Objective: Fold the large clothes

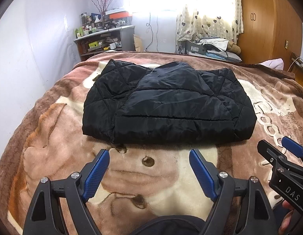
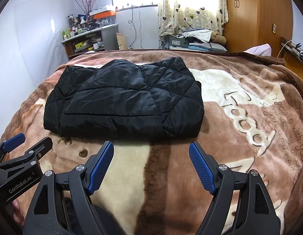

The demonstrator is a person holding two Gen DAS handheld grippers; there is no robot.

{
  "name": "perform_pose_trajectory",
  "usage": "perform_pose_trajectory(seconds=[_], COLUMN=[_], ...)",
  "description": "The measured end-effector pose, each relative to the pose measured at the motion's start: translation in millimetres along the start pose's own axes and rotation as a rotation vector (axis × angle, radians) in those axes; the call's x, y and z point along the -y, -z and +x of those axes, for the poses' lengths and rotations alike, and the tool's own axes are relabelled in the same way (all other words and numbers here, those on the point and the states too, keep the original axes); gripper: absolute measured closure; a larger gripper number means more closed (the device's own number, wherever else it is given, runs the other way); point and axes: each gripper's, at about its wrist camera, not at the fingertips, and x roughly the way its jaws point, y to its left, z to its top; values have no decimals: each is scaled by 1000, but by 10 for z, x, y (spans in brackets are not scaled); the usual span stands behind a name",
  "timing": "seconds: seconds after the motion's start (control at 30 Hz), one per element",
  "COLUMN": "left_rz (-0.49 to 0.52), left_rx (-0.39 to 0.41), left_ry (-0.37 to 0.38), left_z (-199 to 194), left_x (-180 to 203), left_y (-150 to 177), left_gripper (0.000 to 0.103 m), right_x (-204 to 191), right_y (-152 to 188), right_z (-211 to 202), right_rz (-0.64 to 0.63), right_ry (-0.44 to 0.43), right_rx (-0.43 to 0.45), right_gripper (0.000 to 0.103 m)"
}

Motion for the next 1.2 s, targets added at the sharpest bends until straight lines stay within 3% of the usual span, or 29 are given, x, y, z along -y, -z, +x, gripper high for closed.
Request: perform_pose_trajectory(seconds=[1.2], left_rz=[2], left_rx=[-11], left_ry=[-4], left_z=[27], left_x=[4], left_y=[20], left_gripper=[20], right_x=[-24], right_y=[9], right_z=[-8], right_rz=[1], right_ry=[-2], right_rx=[1], right_gripper=[24])
